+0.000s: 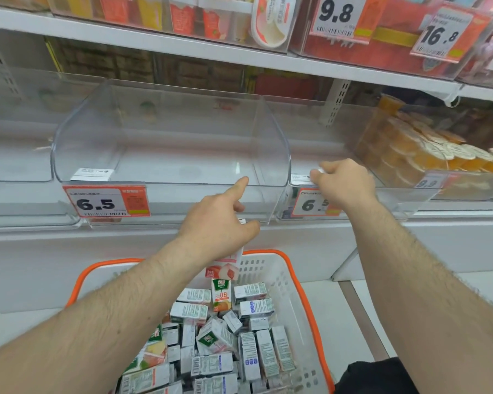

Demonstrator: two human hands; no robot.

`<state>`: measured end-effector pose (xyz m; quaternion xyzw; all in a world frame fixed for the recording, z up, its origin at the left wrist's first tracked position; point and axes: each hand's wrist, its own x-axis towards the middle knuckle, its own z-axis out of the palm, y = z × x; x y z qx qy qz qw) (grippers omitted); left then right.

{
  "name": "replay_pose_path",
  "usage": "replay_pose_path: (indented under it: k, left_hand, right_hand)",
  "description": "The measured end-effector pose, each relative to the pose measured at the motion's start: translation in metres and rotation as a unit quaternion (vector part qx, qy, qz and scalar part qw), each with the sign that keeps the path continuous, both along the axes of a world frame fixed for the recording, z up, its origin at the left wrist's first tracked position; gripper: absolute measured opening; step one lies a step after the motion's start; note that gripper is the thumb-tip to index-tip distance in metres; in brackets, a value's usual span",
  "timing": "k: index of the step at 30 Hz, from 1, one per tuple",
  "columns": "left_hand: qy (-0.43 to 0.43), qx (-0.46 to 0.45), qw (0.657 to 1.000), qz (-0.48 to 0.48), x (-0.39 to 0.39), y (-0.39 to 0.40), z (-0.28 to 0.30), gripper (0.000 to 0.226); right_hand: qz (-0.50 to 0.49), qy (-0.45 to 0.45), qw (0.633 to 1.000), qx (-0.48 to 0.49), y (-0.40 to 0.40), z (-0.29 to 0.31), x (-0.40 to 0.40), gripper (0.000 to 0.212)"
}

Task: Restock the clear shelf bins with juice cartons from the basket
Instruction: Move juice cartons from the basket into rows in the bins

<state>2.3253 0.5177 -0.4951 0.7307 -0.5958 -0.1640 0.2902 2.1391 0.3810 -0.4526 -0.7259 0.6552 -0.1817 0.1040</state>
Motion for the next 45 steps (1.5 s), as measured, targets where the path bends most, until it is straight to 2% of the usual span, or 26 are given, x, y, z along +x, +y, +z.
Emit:
replay_pose_path:
  k: [5,12,18,20,22,25,26,28,30,32,33,36,38,42,45]
  left_hand:
    - [0.005,0.004,1.0,-0.005,0.002,0.0,-0.001,0.082]
    - [0.04,0.003,0.999,-0.001,0.001,0.005,0.001,0.086]
    - [0.098,-0.051,0.994,0.024,0.001,0.011,0.011,0.088]
    - [0.131,-0.062,0.989,0.03,0.003,0.014,0.014,0.081]
    - [0.172,-0.068,0.982,0.037,0.004,0.02,0.017,0.067]
    - [0.244,-0.078,0.965,0.054,0.007,0.025,0.019,0.041]
    - [0.27,-0.083,0.957,0.062,0.008,0.026,0.02,0.034]
    - [0.308,-0.094,0.944,0.077,0.008,0.029,0.023,0.028]
    - [0.329,-0.105,0.934,0.089,0.007,0.032,0.028,0.028]
    - [0.333,-0.112,0.932,0.092,0.006,0.035,0.033,0.028]
    - [0.333,-0.117,0.931,0.091,0.007,0.036,0.035,0.029]
    - [0.318,-0.129,0.936,0.082,0.012,0.041,0.036,0.03]
    - [0.319,-0.126,0.937,0.068,0.019,0.048,0.039,0.026]
    - [0.374,-0.119,0.92,0.022,0.049,0.069,0.05,0.021]
    - [0.327,-0.107,0.938,-0.035,0.078,0.088,0.042,0.048]
  right_hand:
    - [0.003,0.064,0.998,0.026,-0.008,0.0,0.005,0.034]
    - [0.001,0.102,0.994,0.038,-0.013,0.003,0.006,0.044]
    - [-0.014,0.133,0.99,0.048,-0.005,0.004,0.001,0.063]
    - [-0.013,0.149,0.989,0.013,-0.002,0.003,-0.001,0.064]
    - [0.002,0.123,0.99,-0.072,0.003,0.005,0.0,0.059]
    - [0.062,-0.005,0.97,-0.234,0.027,0.013,0.013,0.044]
    - [0.096,-0.053,0.961,-0.255,0.041,0.016,0.021,0.039]
    - [0.18,-0.163,0.95,-0.195,0.069,0.019,0.04,0.022]
    - [0.253,-0.235,0.938,-0.032,0.098,0.017,0.056,0.006]
    - [0.307,-0.239,0.915,0.108,0.117,0.011,0.062,0.025]
    - [0.326,-0.223,0.907,0.146,0.121,0.006,0.063,0.035]
    - [0.339,-0.17,0.916,0.132,0.133,-0.003,0.066,0.05]
    - [0.346,-0.166,0.919,0.092,0.138,-0.003,0.069,0.042]
    - [0.341,-0.227,0.909,0.072,0.145,-0.005,0.077,0.032]
    - [0.328,-0.256,0.907,0.054,0.15,-0.006,0.089,0.035]
